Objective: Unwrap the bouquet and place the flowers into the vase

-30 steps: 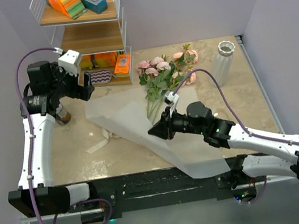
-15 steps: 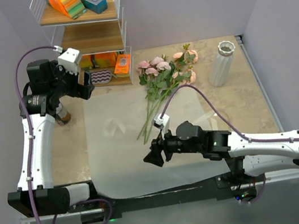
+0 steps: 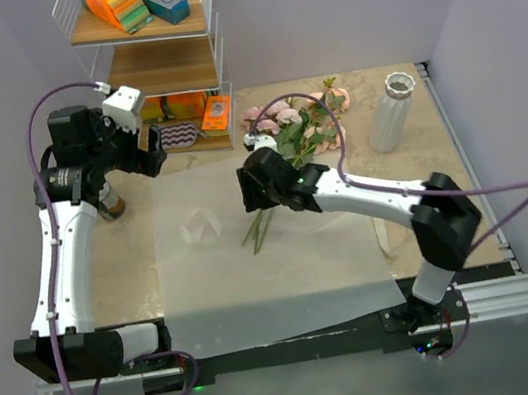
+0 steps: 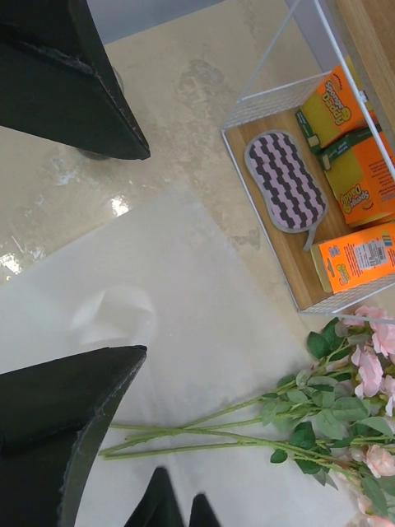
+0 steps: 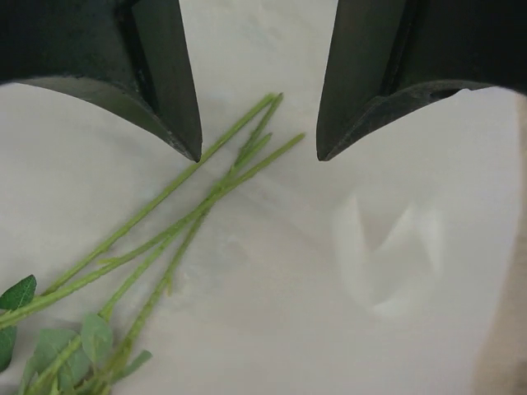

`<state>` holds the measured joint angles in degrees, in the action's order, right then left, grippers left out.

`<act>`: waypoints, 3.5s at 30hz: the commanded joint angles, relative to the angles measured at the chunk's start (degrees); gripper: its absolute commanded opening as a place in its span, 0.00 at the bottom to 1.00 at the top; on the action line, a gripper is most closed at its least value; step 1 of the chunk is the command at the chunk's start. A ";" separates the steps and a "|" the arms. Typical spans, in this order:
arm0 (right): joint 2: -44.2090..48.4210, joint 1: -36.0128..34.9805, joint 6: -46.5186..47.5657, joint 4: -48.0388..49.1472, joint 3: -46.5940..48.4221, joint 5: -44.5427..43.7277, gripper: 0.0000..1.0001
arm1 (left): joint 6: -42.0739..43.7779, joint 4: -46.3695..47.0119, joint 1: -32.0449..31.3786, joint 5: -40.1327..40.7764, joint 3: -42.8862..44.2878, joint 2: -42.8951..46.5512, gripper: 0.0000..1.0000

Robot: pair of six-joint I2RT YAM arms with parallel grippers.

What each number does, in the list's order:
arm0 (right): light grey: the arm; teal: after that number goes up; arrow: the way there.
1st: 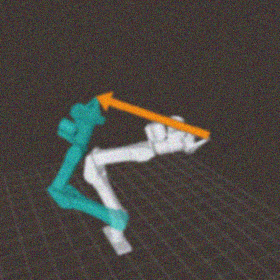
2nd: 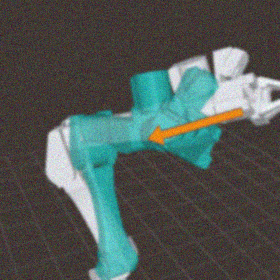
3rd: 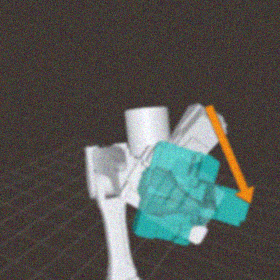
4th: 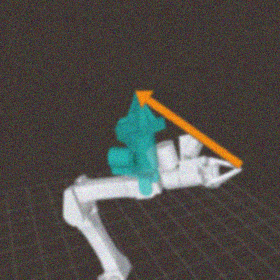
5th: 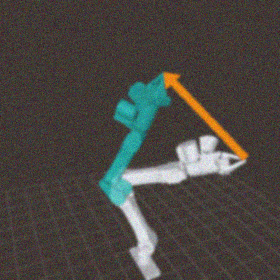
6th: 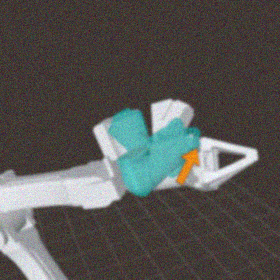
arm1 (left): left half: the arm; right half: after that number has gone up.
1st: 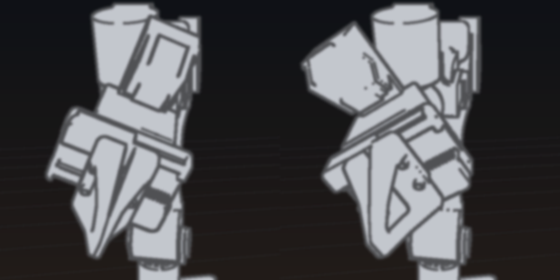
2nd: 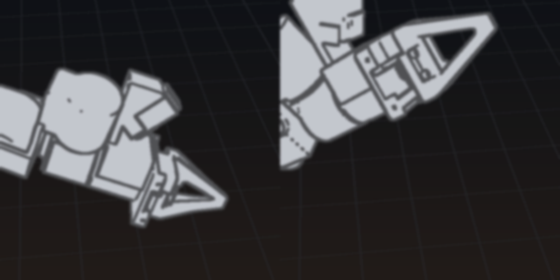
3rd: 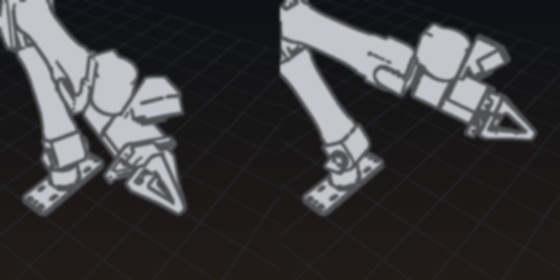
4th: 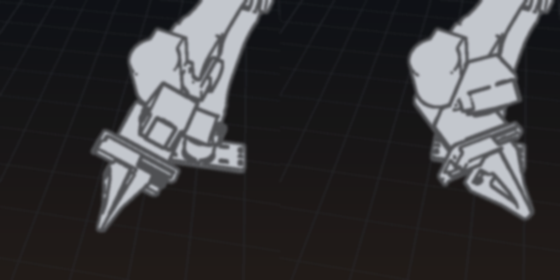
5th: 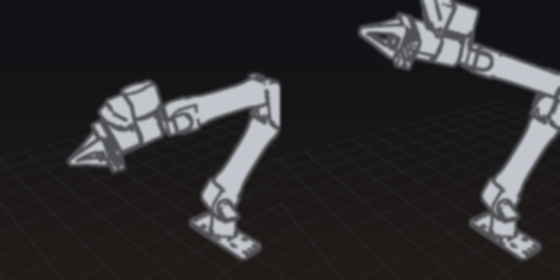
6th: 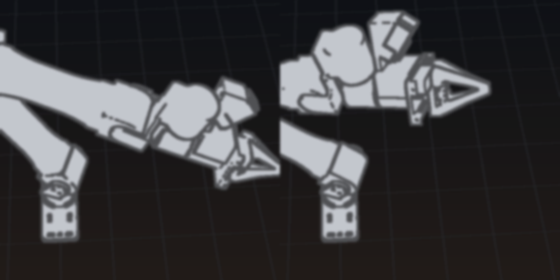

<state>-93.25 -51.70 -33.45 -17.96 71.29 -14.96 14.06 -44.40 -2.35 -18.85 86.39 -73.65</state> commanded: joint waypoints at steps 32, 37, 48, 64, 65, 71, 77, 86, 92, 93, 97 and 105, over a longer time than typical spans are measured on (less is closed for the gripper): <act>-19.07 14.26 -10.49 -2.08 11.24 -0.24 0.41 | 5.97 -3.32 -0.29 -3.65 -4.91 4.83 0.99; -20.30 14.70 -10.84 -2.17 11.60 -0.68 0.39 | 7.11 -3.76 -0.29 -3.47 -4.91 5.27 0.99; -19.78 15.40 -11.72 -0.77 9.05 -0.95 0.40 | 7.73 -3.94 -0.29 -3.12 -5.53 5.71 0.99; -19.51 16.19 -13.22 3.19 7.46 -0.86 0.12 | 7.73 -3.85 -0.29 -3.03 -6.06 6.23 0.99; -19.42 16.19 -13.30 3.45 7.29 -0.77 0.11 | 7.64 -3.85 -0.29 -3.03 -6.06 6.23 0.99; -15.91 16.19 -13.04 4.33 5.27 -1.82 0.00 | 7.64 -3.94 -0.29 -3.03 -6.23 6.23 0.99; -6.87 16.19 -13.13 6.61 0.26 -3.67 0.00 | 7.56 -4.11 -0.29 -3.38 -6.23 6.23 0.99; 8.69 16.20 -4.44 11.19 -4.31 0.45 0.00 | 7.29 -3.94 -0.29 -3.91 -6.32 6.50 0.99; 12.74 16.19 -3.38 7.77 -8.09 1.34 0.00 | 6.94 -3.59 -0.29 -4.61 -7.55 7.11 0.99; 12.74 16.19 -3.20 7.06 -8.79 0.90 0.00 | 6.85 -3.59 -0.29 -4.62 -7.64 7.20 0.99; 12.66 16.19 -3.37 8.80 -15.11 -0.86 0.00 | 6.77 -3.67 -0.29 -5.05 -7.55 7.20 0.99; 7.03 16.19 -3.37 5.30 -14.51 -2.43 0.38 | 7.11 -4.55 -0.29 -5.41 -6.94 7.38 0.99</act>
<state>-86.19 -35.62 -37.28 -11.38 54.85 -14.50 20.71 -48.97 -2.35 -22.87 78.85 -67.48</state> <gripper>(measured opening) 0.354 0.992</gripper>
